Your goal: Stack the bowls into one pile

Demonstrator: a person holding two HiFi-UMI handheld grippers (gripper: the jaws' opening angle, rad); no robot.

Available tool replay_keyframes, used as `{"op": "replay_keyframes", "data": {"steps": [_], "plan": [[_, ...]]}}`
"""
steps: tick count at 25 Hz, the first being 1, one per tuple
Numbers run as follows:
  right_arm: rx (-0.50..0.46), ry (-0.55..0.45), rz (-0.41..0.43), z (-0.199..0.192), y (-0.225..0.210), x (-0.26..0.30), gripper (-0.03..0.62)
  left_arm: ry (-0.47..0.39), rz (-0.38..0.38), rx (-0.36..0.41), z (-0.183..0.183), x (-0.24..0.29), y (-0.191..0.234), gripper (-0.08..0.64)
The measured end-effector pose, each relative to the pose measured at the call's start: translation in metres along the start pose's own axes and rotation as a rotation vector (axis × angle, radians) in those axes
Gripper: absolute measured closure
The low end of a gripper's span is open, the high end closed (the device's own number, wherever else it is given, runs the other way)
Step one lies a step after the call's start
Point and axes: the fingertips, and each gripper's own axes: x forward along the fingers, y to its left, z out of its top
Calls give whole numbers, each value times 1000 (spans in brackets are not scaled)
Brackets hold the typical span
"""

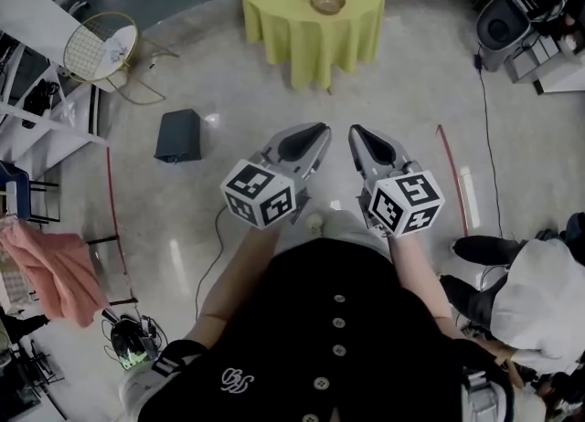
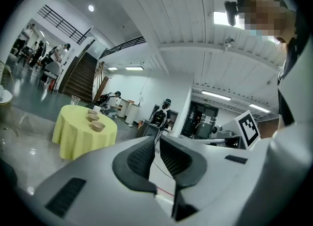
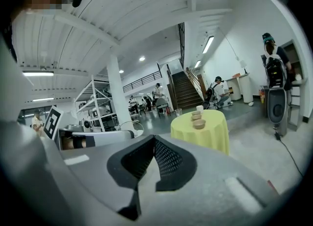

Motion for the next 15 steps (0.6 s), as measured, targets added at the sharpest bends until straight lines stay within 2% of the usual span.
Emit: {"op": "replay_keyframes", "data": {"steps": [6, 15], "plan": [[20, -5, -26, -4, -2, 15, 588, 20, -13, -18, -5, 2, 17, 520], [11, 31, -32, 0, -39, 64, 588, 12, 4, -30, 7, 44, 63, 520]]}}
